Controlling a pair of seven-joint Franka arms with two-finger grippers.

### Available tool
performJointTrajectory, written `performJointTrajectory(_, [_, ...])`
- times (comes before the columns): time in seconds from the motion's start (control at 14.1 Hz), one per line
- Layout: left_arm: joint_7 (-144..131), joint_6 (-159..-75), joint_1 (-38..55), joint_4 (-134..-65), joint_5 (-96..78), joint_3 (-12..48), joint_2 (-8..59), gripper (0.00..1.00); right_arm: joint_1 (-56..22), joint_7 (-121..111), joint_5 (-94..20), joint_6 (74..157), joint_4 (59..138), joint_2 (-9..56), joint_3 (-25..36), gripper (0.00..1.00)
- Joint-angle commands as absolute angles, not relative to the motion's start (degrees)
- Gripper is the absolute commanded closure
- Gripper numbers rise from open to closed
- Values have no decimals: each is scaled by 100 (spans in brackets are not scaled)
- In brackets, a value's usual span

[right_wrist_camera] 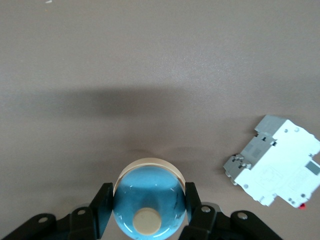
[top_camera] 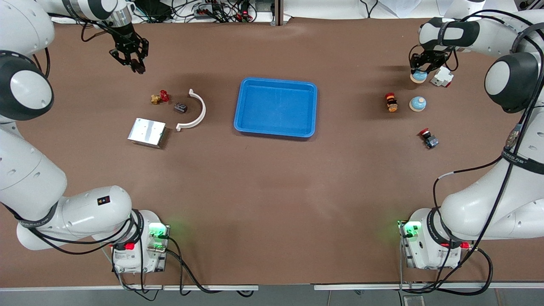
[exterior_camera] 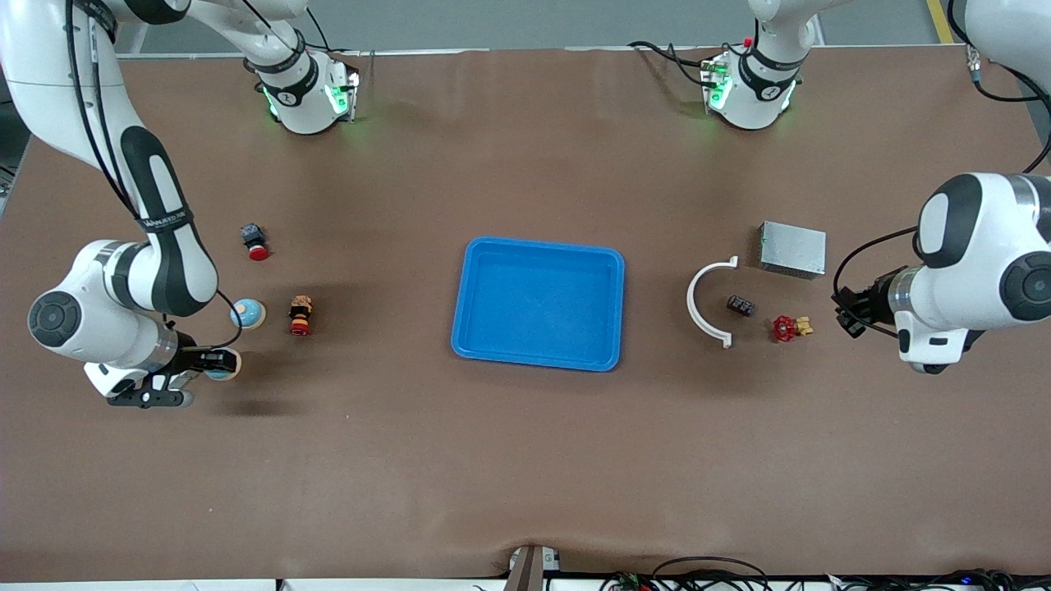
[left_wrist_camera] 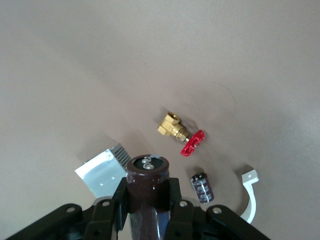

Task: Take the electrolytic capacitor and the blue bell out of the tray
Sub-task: 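Lower the capacitor beside the first capacitor with the left gripper and release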

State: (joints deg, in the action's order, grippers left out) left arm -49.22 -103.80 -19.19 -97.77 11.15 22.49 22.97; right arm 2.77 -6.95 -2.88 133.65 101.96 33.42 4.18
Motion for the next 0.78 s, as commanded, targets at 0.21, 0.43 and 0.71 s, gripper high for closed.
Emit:
performJointTrajectory(0.21, [-4869,-11072,-2126,-9747,2029,2232,2926,100,439,-800,-404,13535,10195,3454,281,100])
performJointTrajectory(0.43, [-4703,-11661,-2259,-9721,2205,2232,3409,100,439,-800,-413,13640,10195,3515,281,100])
performJointTrajectory(0.71, [-4693,-12321,-2347,-9712,2539,2232,3831,80,439,-800,-404,13790,10195,3586,281,100])
